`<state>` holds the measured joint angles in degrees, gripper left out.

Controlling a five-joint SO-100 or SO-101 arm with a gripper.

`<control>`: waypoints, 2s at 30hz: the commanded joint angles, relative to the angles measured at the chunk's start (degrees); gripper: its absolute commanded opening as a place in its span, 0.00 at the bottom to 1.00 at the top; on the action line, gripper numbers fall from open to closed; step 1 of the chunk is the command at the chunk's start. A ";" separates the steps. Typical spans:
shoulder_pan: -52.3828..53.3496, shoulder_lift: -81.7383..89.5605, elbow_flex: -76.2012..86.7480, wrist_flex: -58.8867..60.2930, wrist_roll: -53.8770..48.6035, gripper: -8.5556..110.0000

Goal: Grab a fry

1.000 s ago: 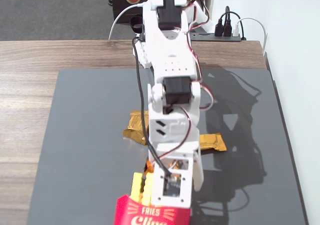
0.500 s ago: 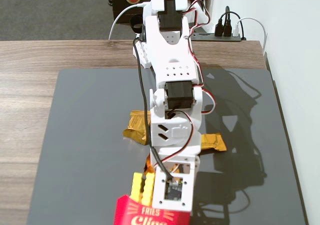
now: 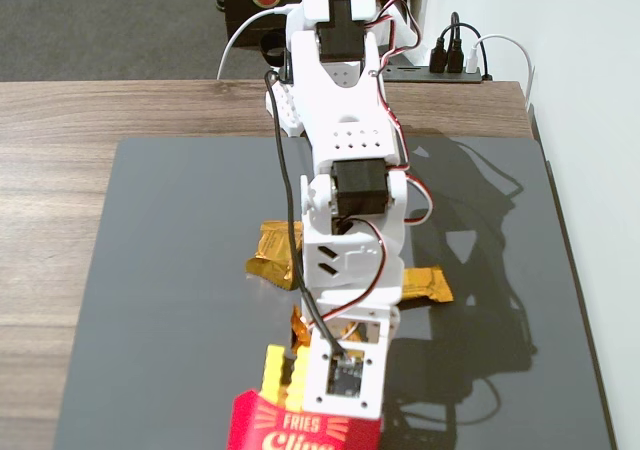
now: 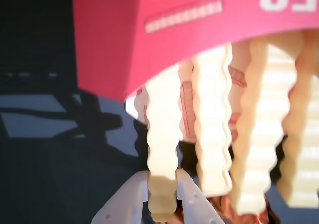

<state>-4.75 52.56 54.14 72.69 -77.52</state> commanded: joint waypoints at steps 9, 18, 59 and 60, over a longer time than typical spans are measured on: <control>-1.49 18.02 14.24 -0.09 0.88 0.08; -1.05 28.48 28.74 -2.02 1.58 0.08; 10.37 74.71 45.88 25.49 -13.71 0.08; 10.37 75.15 45.88 25.66 -13.80 0.08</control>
<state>5.27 125.16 100.20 97.65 -90.70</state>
